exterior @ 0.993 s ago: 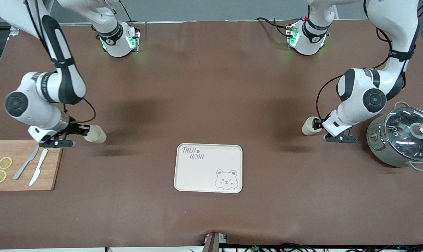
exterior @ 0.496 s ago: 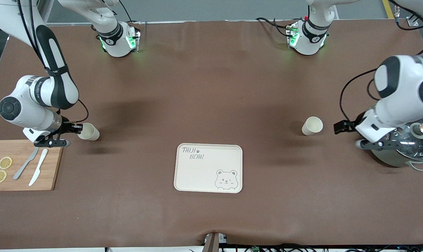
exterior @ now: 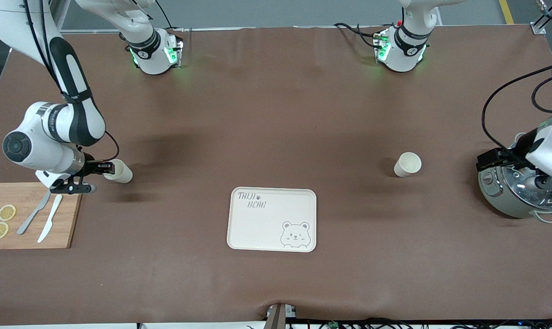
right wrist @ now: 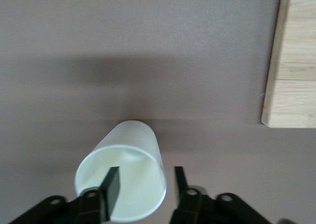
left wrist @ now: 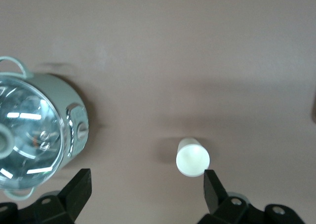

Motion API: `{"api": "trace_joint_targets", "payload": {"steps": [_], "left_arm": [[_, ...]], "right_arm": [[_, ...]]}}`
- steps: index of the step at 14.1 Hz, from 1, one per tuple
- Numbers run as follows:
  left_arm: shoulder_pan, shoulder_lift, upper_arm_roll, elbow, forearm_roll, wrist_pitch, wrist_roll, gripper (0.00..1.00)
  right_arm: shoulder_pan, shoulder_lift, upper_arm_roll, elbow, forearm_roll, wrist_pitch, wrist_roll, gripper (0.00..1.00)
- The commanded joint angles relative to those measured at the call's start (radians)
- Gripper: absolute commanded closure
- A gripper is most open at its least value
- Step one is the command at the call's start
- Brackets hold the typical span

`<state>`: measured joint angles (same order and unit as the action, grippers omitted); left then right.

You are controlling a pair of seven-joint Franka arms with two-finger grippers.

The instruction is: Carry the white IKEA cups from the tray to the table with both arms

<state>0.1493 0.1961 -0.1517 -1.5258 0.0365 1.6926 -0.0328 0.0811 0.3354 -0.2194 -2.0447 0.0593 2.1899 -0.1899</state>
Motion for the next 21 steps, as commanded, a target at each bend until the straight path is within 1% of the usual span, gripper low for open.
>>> {"api": "trace_joint_targets", "payload": {"steps": [1, 3, 5, 6, 7, 8, 9, 11, 13, 14, 16, 19, 21], "left_arm": [[-0.004, -0.056, -0.022, 0.015, 0.003, -0.071, -0.006, 0.0], [0.001, -0.114, -0.057, -0.029, 0.002, -0.061, -0.006, 0.0], [0.001, -0.193, -0.065, -0.117, -0.001, -0.006, -0.003, 0.0], [-0.001, -0.22, -0.066, -0.146, -0.001, 0.011, -0.002, 0.0], [0.001, -0.23, -0.068, -0.16, -0.004, 0.018, 0.005, 0.0], [0.001, -0.236, -0.068, -0.159, -0.023, 0.016, 0.007, 0.0], [0.001, -0.236, -0.066, -0.157, -0.039, 0.016, 0.007, 0.0], [0.001, -0.236, -0.066, -0.157, -0.046, 0.015, 0.007, 0.0], [-0.002, -0.233, -0.068, -0.157, -0.044, 0.015, 0.008, 0.0], [-0.002, -0.234, -0.069, -0.157, -0.044, 0.01, 0.008, 0.0], [-0.001, -0.237, -0.086, -0.155, -0.038, 0.01, 0.005, 0.0], [-0.001, -0.239, -0.088, -0.149, -0.038, 0.005, -0.004, 0.0], [-0.002, -0.241, -0.106, -0.152, -0.035, -0.001, -0.007, 0.0]], "right_arm": [[-0.001, -0.006, 0.003, 0.185, 0.016, -0.227, -0.008, 0.0], [0.005, -0.007, 0.006, 0.271, 0.014, -0.309, -0.013, 0.0], [0.015, -0.007, 0.006, 0.354, 0.037, -0.322, -0.01, 0.0], [0.022, -0.006, 0.008, 0.427, 0.042, -0.341, -0.016, 0.0], [0.038, -0.007, 0.009, 0.484, 0.037, -0.425, -0.025, 0.0], [0.042, -0.007, 0.011, 0.564, 0.027, -0.503, -0.023, 0.0], [0.042, -0.007, 0.012, 0.63, 0.028, -0.553, -0.026, 0.0], [0.039, -0.01, 0.038, 0.707, 0.022, -0.633, -0.022, 0.0], [0.04, -0.068, 0.037, 0.707, 0.03, -0.647, -0.008, 0.0], [0.039, -0.106, 0.037, 0.698, 0.031, -0.673, -0.008, 0.0], [0.032, -0.153, 0.043, 0.693, 0.028, -0.729, 0.012, 0.0], [0.022, -0.251, 0.043, 0.608, 0.031, -0.736, 0.026, 0.0], [0.017, -0.28, 0.057, 0.586, 0.031, -0.742, 0.105, 0.0]]}}
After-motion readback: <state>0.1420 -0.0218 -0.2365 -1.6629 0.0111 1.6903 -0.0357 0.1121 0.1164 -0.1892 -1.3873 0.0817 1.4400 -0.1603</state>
